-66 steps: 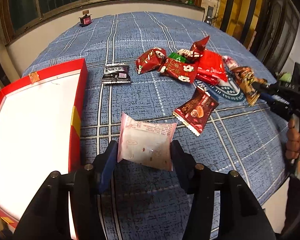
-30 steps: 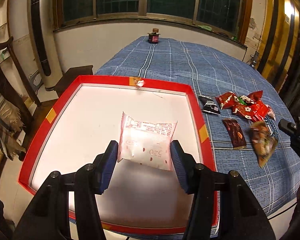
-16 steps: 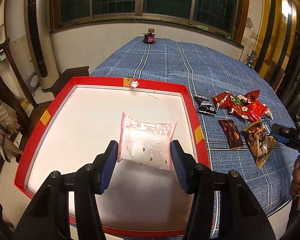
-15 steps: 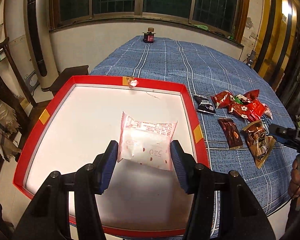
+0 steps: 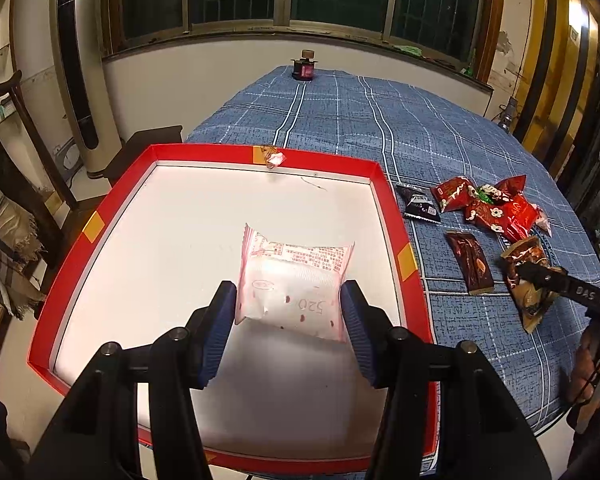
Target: Organize snacks
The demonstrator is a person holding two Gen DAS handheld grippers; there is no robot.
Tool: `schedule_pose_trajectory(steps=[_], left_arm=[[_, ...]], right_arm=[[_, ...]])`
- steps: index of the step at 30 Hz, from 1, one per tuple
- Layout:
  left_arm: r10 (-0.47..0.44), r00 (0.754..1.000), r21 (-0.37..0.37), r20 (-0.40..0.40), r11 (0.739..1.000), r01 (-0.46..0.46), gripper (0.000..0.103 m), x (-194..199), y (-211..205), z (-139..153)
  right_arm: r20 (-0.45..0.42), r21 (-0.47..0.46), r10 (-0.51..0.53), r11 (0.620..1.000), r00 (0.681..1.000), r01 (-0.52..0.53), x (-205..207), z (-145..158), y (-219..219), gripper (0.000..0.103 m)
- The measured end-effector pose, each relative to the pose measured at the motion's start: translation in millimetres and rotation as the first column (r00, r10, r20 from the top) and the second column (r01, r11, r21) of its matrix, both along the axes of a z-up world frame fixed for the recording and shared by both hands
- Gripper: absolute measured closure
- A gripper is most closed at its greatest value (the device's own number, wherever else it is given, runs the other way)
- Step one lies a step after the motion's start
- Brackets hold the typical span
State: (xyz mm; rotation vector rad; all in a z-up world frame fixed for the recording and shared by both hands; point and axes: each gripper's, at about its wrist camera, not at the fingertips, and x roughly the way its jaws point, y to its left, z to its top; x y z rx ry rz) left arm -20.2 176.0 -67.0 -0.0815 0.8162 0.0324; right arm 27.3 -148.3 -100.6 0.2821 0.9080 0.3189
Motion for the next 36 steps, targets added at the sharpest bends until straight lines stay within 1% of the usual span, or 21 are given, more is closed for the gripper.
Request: schedule_pose_trajectory(steps=[3,5,7,9,12,16,17,18,21,23,24,25,26,28,29,30,32,34,35,36], left_arm=[[0.016,1.0,0.005,-0.002,1.0,-0.016,0.05,1.4,5.2,-1.0],[0.023,1.0,-0.004,-0.004,1.0,-0.023,0.05,1.5,8.5,-2.1],[0.029,1.0,0.0,-0.005,1.0,-0.029,0.05,1.2,10.1,-3.4],[0.037,0.999,0.001,-0.007,0.999,-0.037,0.05,0.9,12.3,-4.6],[0.046,0.999,0.015,-0.011,0.999,-0.046,0.049,-0.2,15.5,-6.8],[0.065,0.998,0.036,-0.014,0.997,-0.064,0.048,-4.0,21.7,-9.3],[0.069,0.998,0.036,-0.013,0.997,-0.068,0.047,-4.9,24.2,-9.7],[0.074,0.997,0.034,-0.017,0.997,-0.074,0.045,-5.6,27.1,-10.1],[0.092,0.996,0.016,-0.019,0.996,-0.092,0.044,-8.4,36.7,-10.2],[0.104,0.994,0.008,-0.021,0.995,-0.104,0.044,-9.4,41.6,-9.4],[0.113,0.993,0.007,-0.02,0.994,-0.113,0.044,-10.3,44.6,-9.2],[0.124,0.992,0.01,-0.018,0.992,-0.124,0.044,-11.3,47.3,-8.7],[0.134,0.991,0.015,-0.014,0.991,-0.134,0.044,-11.8,48.8,-8.1],[0.152,0.988,0.02,-0.008,0.988,-0.151,0.044,-12.6,52.2,-6.1],[0.153,0.988,0.016,-0.006,0.988,-0.153,0.044,-12.3,53.3,-4.9],[0.152,0.988,0.008,-0.002,0.988,-0.152,0.044,-12.4,53.0,-3.5],[0.144,0.99,0.002,0.002,0.99,-0.144,0.044,-11.7,49.5,-1.7],[0.127,0.992,0.008,0.007,0.992,-0.127,0.044,-10.6,41.7,0.4],[0.118,0.993,0.013,0.008,0.993,-0.118,0.041,-9.5,37.2,1.4],[0.109,0.994,0.019,0.01,0.994,-0.109,0.037,-8.3,31.7,3.0]], right_arm=[[0.031,0.084,0.043,0.995,0.999,-0.045,-6.7,16.4,-2.9,0.07],[0.055,0.121,0.066,0.99,0.996,-0.072,-9.7,29.1,2.7,0.07],[0.072,0.185,0.113,0.975,0.991,-0.124,-9.2,40.5,16.2,0.071],[0.077,0.227,0.16,0.958,0.984,-0.174,-7.0,46.9,32.5,0.071],[0.082,0.219,0.222,0.947,0.972,-0.235,-2.0,51.3,67.9,0.071],[0.057,0.196,0.296,0.933,0.953,-0.302,6.5,43.7,119.3,0.07],[0.05,0.191,0.304,0.932,0.951,-0.308,10.2,42.1,128.7,0.07],[0.046,0.186,0.309,0.932,0.95,-0.312,12.3,39.8,140.9,0.07],[0.065,0.203,0.335,0.918,0.94,-0.341,10.1,40.3,162.9,0.067],[0.073,0.215,0.367,0.902,0.927,-0.374,7.7,44.5,173.1,0.061],[0.09,0.215,0.375,0.897,0.923,-0.386,5.0,48.4,175.1,0.052],[0.109,0.21,0.371,0.898,0.922,-0.386,1.0,50.9,171.6,0.049],[0.137,0.199,0.361,0.902,0.923,-0.382,-1.9,53.8,168.1,0.048],[0.17,0.165,0.321,0.923,0.932,-0.348,-3.4,55.7,154.4,0.041],[0.177,0.157,0.295,0.933,0.939,-0.323,-3.3,55.0,144.4,0.04],[0.185,0.151,0.255,0.947,0.949,-0.284,-3.1,52.9,128.1,0.04],[0.184,0.141,0.206,0.962,0.961,-0.234,-1.5,49.4,102.3,0.04],[0.186,0.141,0.128,0.978,0.974,-0.156,-2.7,45.6,64.2,0.04],[0.189,0.142,0.095,0.982,0.977,-0.123,-2.9,44.7,48.0,0.04],[0.19,0.143,0.044,0.987,0.981,-0.072,-4.9,43.7,26.1,0.038]])
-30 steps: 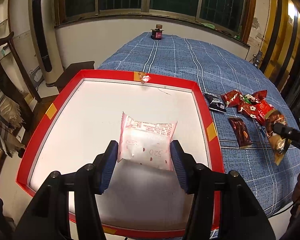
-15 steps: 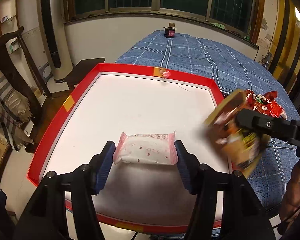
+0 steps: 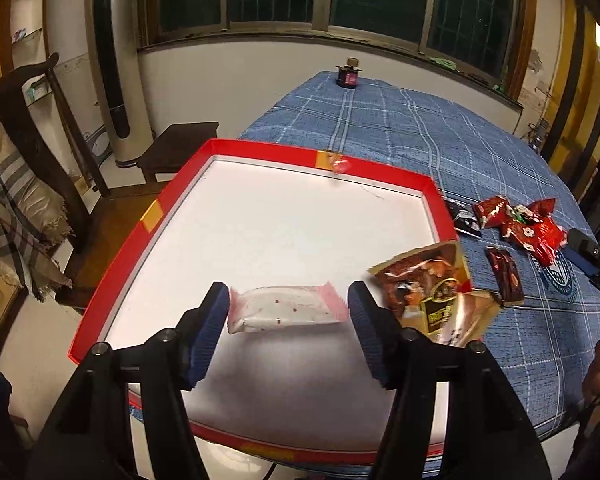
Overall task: Organize snacks
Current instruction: 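Move the gold-brown bar over the tray and release it with the right tool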
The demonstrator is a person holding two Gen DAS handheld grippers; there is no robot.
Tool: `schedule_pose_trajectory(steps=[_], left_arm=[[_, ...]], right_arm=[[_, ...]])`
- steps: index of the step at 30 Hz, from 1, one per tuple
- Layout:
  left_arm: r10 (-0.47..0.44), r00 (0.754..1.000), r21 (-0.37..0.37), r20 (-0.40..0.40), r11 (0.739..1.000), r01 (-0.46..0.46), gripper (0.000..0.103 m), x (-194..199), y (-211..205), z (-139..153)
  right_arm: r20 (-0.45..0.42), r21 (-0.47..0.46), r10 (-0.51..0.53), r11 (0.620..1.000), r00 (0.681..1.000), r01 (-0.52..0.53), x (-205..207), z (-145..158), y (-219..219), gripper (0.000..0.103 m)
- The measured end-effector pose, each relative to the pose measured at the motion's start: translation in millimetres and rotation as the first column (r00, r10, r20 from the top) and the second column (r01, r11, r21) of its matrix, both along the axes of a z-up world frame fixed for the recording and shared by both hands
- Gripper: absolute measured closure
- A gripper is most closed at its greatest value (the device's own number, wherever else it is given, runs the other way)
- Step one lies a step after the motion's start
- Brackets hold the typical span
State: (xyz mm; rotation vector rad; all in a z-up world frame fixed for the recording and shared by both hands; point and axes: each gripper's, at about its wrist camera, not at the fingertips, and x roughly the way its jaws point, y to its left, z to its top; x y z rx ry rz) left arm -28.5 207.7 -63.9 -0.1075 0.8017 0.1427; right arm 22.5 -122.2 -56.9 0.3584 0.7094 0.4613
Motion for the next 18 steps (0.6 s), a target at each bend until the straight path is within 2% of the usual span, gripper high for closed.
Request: schedule_pose_trajectory(steps=[3,5,6,8,11,15,18], left_arm=[[-0.038,0.999,0.009,0.018,0.999,0.037,0.034,1.7,-18.8,8.4],[-0.078,0.996,0.015,0.032,0.997,0.077,0.033,2.5,-35.2,15.9],[-0.1,0.994,0.02,0.04,0.995,0.099,0.03,2.7,-45.5,19.9],[-0.134,0.99,0.032,0.046,0.991,0.132,0.025,3.2,-63.5,25.4],[-0.193,0.98,0.049,0.035,0.98,0.192,0.025,5.2,-95.4,30.2],[-0.288,0.957,0.094,0.023,0.954,0.285,0.025,5.4,-144.2,33.6],[-0.364,0.931,0.116,0.012,0.926,0.36,0.025,8.4,-182.8,33.2]], right_arm=[[-0.008,0.02,-0.148,0.989,0.989,0.148,-5.6,-4.2,-63.7,0.029],[-0.014,0.028,-0.236,0.971,0.972,0.236,-9.6,-6.1,-100.4,0.029],[-0.015,0.036,-0.283,0.958,0.959,0.283,-13.5,-7.2,-121.3,0.029],[-0.005,0.035,-0.34,0.94,0.94,0.34,-17.6,-7.2,-149.0,0.029],[0.015,0.025,-0.398,0.917,0.917,0.398,-20.9,-7.0,-181.7,0.026],[0.068,-0.019,-0.491,0.87,0.869,0.493,-29.5,-8.4,-237.7,0.018],[0.06,-0.015,-0.543,0.839,0.838,0.545,-35.0,-12.7,-272.9,0.016]])
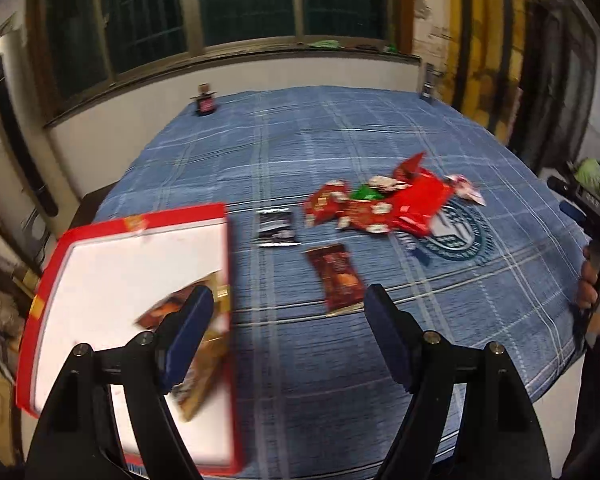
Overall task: Organize snacks
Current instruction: 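Move the gold-brown bar over the tray and release it with the right tool, then reach to the pink Lotso packet and grasp it with the right tool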
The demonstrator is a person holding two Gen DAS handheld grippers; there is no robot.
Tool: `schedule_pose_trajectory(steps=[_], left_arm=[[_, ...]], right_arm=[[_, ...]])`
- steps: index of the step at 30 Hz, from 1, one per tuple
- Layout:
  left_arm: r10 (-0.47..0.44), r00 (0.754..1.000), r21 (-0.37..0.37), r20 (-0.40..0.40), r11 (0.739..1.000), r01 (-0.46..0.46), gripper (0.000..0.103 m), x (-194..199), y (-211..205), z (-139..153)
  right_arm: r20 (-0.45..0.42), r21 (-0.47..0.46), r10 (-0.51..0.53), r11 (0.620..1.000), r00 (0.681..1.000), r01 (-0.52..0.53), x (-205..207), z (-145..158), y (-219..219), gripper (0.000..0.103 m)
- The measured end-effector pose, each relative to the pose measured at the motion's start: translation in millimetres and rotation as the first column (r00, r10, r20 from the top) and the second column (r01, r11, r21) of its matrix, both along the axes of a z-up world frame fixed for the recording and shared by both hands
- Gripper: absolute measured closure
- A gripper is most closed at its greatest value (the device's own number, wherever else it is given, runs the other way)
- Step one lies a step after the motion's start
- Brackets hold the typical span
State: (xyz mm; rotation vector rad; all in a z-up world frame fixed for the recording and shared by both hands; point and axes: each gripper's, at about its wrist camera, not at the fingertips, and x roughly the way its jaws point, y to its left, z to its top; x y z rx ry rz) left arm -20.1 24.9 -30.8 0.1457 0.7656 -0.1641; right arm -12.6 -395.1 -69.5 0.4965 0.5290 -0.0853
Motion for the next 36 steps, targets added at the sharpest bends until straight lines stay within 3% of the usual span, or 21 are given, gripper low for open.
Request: schedule_pose_trajectory(steps=[6,10,15,17,20,28,36], left_arm=[[-0.106,0.994,0.018,-0.015,0.994,0.106,0.025,21.4,-74.9,-10.8],[-0.107,0.992,0.062,0.071,0.993,0.103,0.025,33.6,-128.2,-20.4],[-0.099,0.995,-0.012,0.006,0.995,0.099,0.025,49.1,-170.8,-27.5],[-0.11,0.994,0.011,0.011,0.994,0.11,0.025,48.1,-184.2,-27.7],[-0.11,0.994,0.05,0.014,0.993,0.109,0.025,47.3,-196.1,-28.1],[-0.061,0.998,0.039,-0.023,0.997,0.062,0.025,51.4,-197.4,-29.3],[-0.061,0.998,0.053,0.005,0.997,0.061,0.025,43.6,-198.7,-22.9]], right_arm=[[0.041,0.181,-0.078,0.981,0.996,0.069,-11.8,-17.7,-46.7,0.014],[0.018,0.2,-0.015,0.98,1.0,0.011,-2.7,-21.6,-46.8,0.014],[0.004,0.215,0.047,0.975,0.999,-0.047,5.1,-25.0,-39.5,0.013],[0.003,0.223,0.061,0.973,0.998,-0.06,3.8,-26.2,-35.9,0.013],[0.007,0.228,0.077,0.971,0.997,-0.077,4.7,-26.7,-33.3,0.013],[-0.011,0.262,0.095,0.961,0.995,-0.088,7.7,-32.3,-33.0,0.013],[-0.017,0.269,0.096,0.959,0.995,-0.088,7.5,-33.6,-31.9,0.013]])
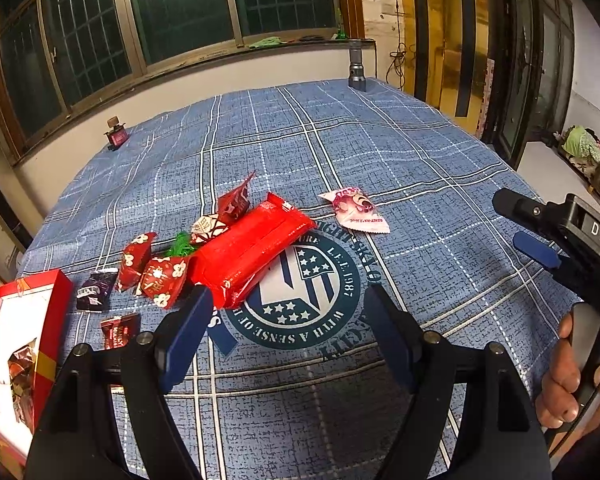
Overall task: Organize snacks
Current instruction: 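Reach to the pink Lotso packet and grasp it with the right tool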
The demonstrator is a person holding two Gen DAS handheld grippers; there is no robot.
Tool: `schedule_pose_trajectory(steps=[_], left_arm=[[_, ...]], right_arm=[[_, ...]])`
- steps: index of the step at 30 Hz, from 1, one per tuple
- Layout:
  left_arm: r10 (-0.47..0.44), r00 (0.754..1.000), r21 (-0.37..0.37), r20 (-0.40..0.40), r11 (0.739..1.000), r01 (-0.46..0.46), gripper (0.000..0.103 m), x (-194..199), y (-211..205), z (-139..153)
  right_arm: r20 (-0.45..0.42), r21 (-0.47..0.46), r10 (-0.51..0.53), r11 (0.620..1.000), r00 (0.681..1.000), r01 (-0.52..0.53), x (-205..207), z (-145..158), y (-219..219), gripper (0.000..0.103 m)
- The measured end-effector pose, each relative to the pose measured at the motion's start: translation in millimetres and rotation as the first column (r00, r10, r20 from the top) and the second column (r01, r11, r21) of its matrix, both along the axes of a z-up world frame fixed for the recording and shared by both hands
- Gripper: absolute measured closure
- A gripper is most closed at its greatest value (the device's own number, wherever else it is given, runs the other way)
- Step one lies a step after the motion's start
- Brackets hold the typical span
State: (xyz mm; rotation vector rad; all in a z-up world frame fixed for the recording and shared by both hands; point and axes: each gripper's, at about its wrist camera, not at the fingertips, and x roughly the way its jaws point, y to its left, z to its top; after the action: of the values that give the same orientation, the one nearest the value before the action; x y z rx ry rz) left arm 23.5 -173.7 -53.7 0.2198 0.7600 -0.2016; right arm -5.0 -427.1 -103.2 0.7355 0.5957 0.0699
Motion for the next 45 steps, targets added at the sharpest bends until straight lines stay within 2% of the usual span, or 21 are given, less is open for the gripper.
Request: schedule_pose_trajectory(steps=[6,20,25,30,36,41,45], left_arm=[[0.012,1.0,0.002,0.004,1.0,-0.012,0.025,0.4,10.0,0.6],[0.066,0.998,-0.048,-0.008,0.997,-0.066,0.025,2.8,53.8,2.3],[0.11,0.994,-0.069,0.004,0.992,-0.11,0.025,-6.5,90.3,4.4],[0.156,0.988,-0.083,-0.019,0.984,-0.157,0.025,-15.1,130.8,2.1],[0.188,0.982,-0.061,-0.009,0.98,-0.188,0.025,-30.5,174.2,5.9],[0.194,0.981,-0.021,0.013,0.981,-0.194,0.025,-39.9,193.9,1.3],[0.183,0.983,-0.04,-0.013,0.982,-0.183,0.025,-38.5,197.9,-0.8]], right_arm=[[-0.008,0.007,-0.008,1.0,1.0,0.008,-0.1,-0.5,-1.0,0.013],[-0.035,0.03,-0.039,0.999,0.999,0.04,2.1,-5.9,-8.5,0.013],[-0.05,0.035,-0.047,0.998,0.998,0.049,3.3,-7.6,-9.8,0.013],[-0.067,0.034,-0.07,0.997,0.995,0.072,2.5,-9.7,-12.4,0.013],[-0.071,0.06,-0.072,0.995,0.995,0.076,-0.8,-10.8,-15.7,0.013],[-0.12,-0.04,0.011,0.999,0.993,-0.015,21.1,7.6,15.2,0.013],[-0.176,-0.192,0.054,0.977,0.983,-0.088,61.3,26.4,57.7,0.014]])
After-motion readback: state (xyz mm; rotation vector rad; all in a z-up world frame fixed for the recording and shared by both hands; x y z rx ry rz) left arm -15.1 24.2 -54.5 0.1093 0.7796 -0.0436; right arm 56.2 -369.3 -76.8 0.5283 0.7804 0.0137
